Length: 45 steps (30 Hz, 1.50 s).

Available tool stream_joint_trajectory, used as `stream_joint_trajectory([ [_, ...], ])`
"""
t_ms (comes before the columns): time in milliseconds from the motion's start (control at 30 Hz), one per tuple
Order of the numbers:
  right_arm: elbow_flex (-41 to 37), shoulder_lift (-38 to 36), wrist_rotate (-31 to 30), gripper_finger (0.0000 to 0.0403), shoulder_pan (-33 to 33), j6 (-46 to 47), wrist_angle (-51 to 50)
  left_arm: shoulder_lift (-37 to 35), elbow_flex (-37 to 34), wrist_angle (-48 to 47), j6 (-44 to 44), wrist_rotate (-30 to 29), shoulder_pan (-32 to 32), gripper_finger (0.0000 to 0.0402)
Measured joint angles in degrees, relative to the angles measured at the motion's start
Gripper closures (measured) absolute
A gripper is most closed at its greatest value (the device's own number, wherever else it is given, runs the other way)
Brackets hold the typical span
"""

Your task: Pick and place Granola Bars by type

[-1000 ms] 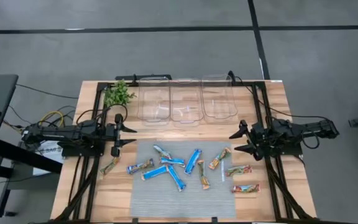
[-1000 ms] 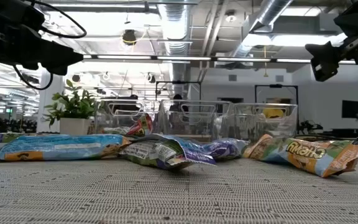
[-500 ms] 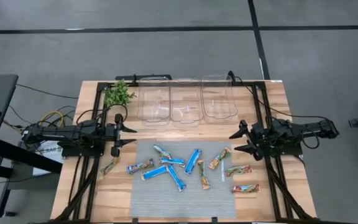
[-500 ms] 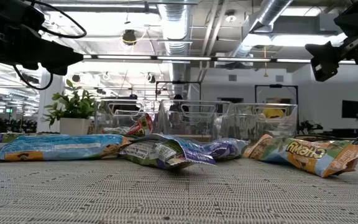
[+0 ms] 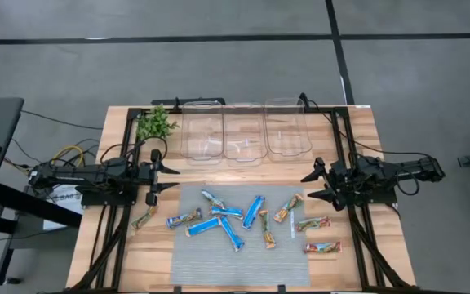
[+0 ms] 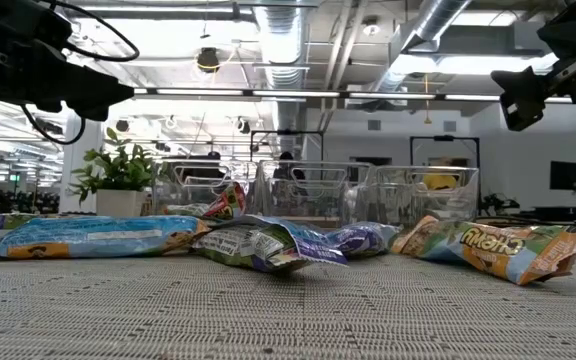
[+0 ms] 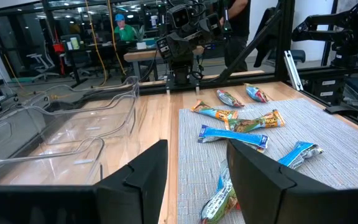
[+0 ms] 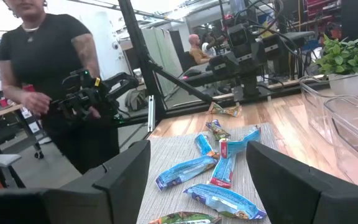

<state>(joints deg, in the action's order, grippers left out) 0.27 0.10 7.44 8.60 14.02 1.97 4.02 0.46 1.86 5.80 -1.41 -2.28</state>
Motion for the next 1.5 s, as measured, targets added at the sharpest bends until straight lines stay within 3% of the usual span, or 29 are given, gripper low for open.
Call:
stream_joint_trajectory([
  [167, 0.0, 0.0, 0.0, 0.0143, 0.0, 0.0, 0.0, 0.0, 0.0, 0.0, -0.1, 0.0, 0.0, 0.0242],
  [233, 0.0, 0.0, 0.0, 0.0143, 0.0, 0.0, 0.0, 0.0, 0.0, -0.1, -4.0, 0.4, 0.0, 0.0242],
  [467, 0.0, 0.0, 0.0, 0.0143, 0.0, 0.0, 0.0, 0.0, 0.4, 0.4, -46.9, 8.2, 0.0, 0.0242],
  [633, 0.0, 0.0, 0.0, 0.0143, 0.0, 0.0, 0.0, 0.0, 0.5, 0.0, -63.3, 7.1, 0.0, 0.0242],
  [833, 0.0, 0.0, 0.0, 0.0143, 0.0, 0.0, 0.0, 0.0, 0.6, 0.0, -60.9, 8.3, 0.0, 0.0242],
  [1000, 0.0, 0.0, 0.0, 0.0143, 0.0, 0.0, 0.0, 4.9, 6.0, -9.7, -57.3, -0.6, -0.4, 0.0242],
  [1200, 0.0, 0.0, 0.0, 0.0143, 0.0, 0.0, 0.0, 22.7, 19.9, -21.3, -50.5, -11.5, -1.8, 0.0242],
  [1500, 0.0, 0.0, 0.0, 0.0143, 0.0, 0.0, 0.0, 56.0, 42.3, -40.4, -50.2, -10.4, -4.2, 0.0242],
])
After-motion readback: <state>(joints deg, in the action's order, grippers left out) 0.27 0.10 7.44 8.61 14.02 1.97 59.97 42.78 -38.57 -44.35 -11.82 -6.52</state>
